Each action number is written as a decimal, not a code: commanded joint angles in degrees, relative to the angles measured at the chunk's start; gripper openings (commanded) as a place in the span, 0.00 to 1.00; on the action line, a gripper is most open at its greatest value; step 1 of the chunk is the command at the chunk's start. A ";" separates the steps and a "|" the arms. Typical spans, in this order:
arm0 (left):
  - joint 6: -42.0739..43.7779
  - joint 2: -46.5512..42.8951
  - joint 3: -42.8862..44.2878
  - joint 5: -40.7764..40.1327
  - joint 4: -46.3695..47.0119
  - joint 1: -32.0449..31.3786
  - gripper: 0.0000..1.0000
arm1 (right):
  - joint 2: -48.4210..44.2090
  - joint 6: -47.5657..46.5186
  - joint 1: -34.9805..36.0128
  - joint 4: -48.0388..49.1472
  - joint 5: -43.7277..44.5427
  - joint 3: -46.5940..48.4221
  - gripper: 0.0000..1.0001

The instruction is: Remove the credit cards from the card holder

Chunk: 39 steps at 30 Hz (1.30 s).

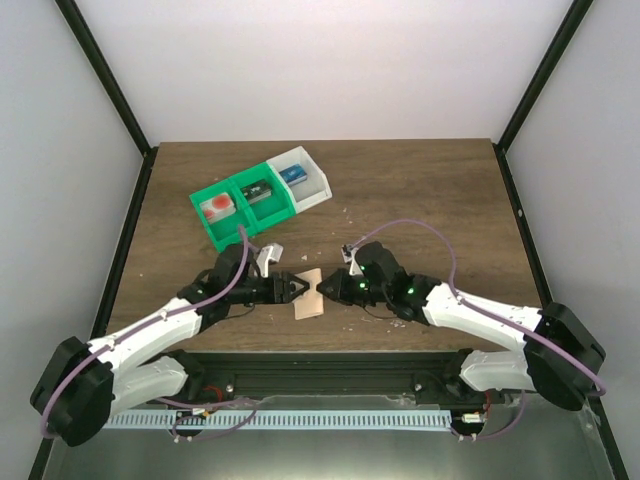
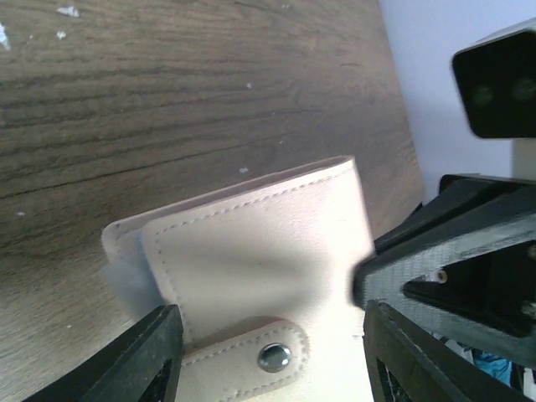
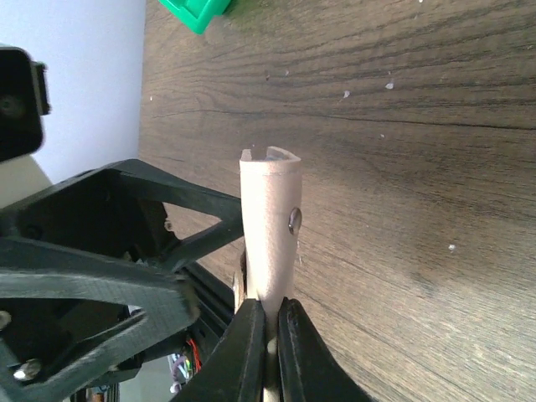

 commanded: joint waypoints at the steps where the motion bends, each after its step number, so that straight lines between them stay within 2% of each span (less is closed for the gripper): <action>1: -0.98 1.11 -1.77 0.83 3.46 -0.48 0.60 | -0.92 0.60 1.16 3.69 0.89 1.81 0.00; 13: -0.34 6.01 -3.38 2.84 5.67 -0.88 0.58 | -1.35 2.88 2.58 7.53 1.65 -1.13 0.00; 19: -0.42 6.87 -3.86 3.61 6.33 -1.34 0.50 | -0.72 3.65 2.75 8.07 2.17 -2.68 0.00; 26: 0.01 7.08 -4.54 4.25 5.65 -1.55 0.51 | -2.13 4.85 2.91 7.84 4.26 -2.87 0.00; 31: -1.56 7.11 -5.47 8.83 10.23 -1.89 0.54 | -1.40 4.28 3.00 7.39 4.40 -2.20 0.00; 35: -2.29 5.91 -5.99 8.92 12.21 -2.53 0.55 | -0.78 4.09 3.03 6.57 4.84 -1.87 0.01; 39: -2.08 6.33 -5.65 8.74 11.18 -2.60 0.46 | -1.09 3.59 3.00 5.91 5.53 -1.73 0.00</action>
